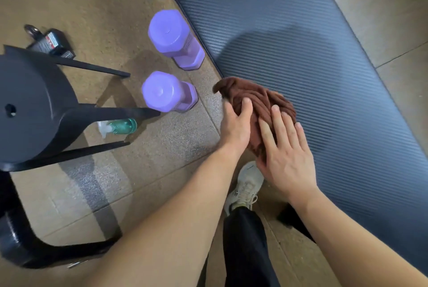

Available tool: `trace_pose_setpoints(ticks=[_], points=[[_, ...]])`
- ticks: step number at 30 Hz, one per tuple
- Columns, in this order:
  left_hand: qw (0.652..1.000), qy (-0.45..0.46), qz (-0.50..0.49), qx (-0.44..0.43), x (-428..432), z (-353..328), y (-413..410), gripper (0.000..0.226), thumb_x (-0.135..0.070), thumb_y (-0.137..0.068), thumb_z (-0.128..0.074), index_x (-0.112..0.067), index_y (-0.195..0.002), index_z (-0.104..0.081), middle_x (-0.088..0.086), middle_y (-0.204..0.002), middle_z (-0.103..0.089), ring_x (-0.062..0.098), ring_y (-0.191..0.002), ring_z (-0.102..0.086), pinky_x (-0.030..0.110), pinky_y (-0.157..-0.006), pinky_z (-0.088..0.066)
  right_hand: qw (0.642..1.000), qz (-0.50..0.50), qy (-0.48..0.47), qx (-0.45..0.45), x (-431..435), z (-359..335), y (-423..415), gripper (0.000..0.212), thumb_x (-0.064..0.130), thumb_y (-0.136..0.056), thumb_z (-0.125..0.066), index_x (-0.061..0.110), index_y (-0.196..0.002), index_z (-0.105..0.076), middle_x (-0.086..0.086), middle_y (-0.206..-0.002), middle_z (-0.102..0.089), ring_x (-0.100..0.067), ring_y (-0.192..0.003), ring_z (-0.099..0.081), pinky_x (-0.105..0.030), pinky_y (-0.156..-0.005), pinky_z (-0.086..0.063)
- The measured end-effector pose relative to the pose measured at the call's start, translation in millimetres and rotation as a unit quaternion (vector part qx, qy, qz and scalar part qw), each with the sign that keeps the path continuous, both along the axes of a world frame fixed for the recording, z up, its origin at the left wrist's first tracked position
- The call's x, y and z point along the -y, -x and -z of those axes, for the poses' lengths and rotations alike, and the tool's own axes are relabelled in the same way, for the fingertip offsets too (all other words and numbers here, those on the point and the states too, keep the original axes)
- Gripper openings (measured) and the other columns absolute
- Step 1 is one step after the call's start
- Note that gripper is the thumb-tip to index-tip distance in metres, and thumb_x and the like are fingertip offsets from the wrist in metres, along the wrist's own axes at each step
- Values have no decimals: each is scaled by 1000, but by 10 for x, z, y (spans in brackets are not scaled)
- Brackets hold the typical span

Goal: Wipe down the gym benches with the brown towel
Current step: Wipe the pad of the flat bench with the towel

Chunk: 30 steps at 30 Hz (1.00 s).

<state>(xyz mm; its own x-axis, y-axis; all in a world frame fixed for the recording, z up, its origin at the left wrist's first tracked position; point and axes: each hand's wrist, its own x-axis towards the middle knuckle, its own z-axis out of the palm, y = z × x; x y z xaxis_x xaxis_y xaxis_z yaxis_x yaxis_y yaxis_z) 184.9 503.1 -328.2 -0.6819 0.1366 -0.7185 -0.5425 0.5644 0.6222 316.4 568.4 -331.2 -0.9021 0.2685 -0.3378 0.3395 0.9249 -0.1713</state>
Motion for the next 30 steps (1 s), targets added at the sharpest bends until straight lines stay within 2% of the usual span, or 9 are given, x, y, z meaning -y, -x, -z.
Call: trace_pose_setpoints(ticks=[4, 7, 9, 14, 17, 19, 22, 26, 30], points=[[997, 61, 51, 1, -26, -41, -140, 54, -39, -104, -40, -11, -150, -31, 17, -147, -48, 31, -133, -46, 30, -106, -31, 1000, -21, 8, 22, -36, -60, -315, 79, 44, -97, -49, 12, -159, -11, -17, -167, -2, -37, -153, -10, -52, -124, -12], [998, 64, -2, -9, -169, -66, 104, 47, -37, -107, -33, -4, -139, -43, 20, -140, -53, 32, -129, -49, 31, -101, -34, 1000, -26, 10, -3, -103, 13, 123, 74, 37, -97, -54, 8, -157, -21, -19, -166, -9, -39, -152, -15, -53, -123, -14], [997, 66, -45, -15, -270, -30, 373, 45, -36, -107, -31, -3, -134, -46, 20, -138, -55, 32, -126, -52, 32, -100, -36, 999, -36, 2, -30, -161, 91, 617, 67, 35, -98, -47, 6, -155, -26, -20, -165, -13, -38, -151, -17, -51, -122, -14], [989, 54, -94, -96, -330, 11, 1286, 46, -36, -107, -31, -8, -141, -45, 13, -141, -54, 28, -130, -50, 32, -106, -36, 997, -31, -6, -64, -167, 192, 1392, 63, 32, -99, -40, 4, -155, -26, -22, -164, -15, -38, -150, -20, -52, -122, -16], [993, 50, -76, -77, -357, 36, 1425, 52, -39, -107, -27, -12, -151, -33, 12, -152, -42, 28, -137, -42, 32, -110, -29, 997, -11, -4, -72, -152, 156, 1354, 61, 35, -101, -33, 6, -155, -26, -20, -165, -14, -36, -151, -19, -51, -122, -15], [996, 46, -52, -56, -297, 59, 1081, 59, -49, -104, -27, -15, -153, -27, 15, -154, -40, 31, -138, -40, 34, -113, -28, 998, 6, 6, -64, -94, 125, 1085, 62, 37, -101, -34, 7, -155, -26, -19, -165, -13, -34, -152, -17, -49, -123, -14], [996, 66, -25, -47, -102, 193, 415, 92, -83, -85, -13, -13, -136, -42, 14, -141, -53, 27, -131, -49, 41, -114, -34, 999, -22, 10, -21, -7, 54, 581, 64, 33, -102, -34, 7, -158, -19, -18, -166, -7, -34, -153, -9, -51, -124, -14], [998, 29, -47, 37, -181, 91, 424, 56, -49, -105, -25, -4, -131, -47, 16, -137, -56, 28, -129, -51, 35, -111, -35, 998, -60, 12, -14, -130, 81, 756, 64, 28, -101, -32, 7, -157, -11, -19, -165, -4, -34, -153, -5, -55, -122, -19], [992, 59, -100, -40, -326, 150, 1321, 54, -47, -103, -26, -4, -123, -51, 18, -129, -60, 32, -120, -56, 38, -106, -40, 999, -34, -15, -40, -151, 191, 1685, 67, 26, -103, -41, 7, -158, -7, -19, -166, -5, -34, -153, -8, -46, -123, -5]])
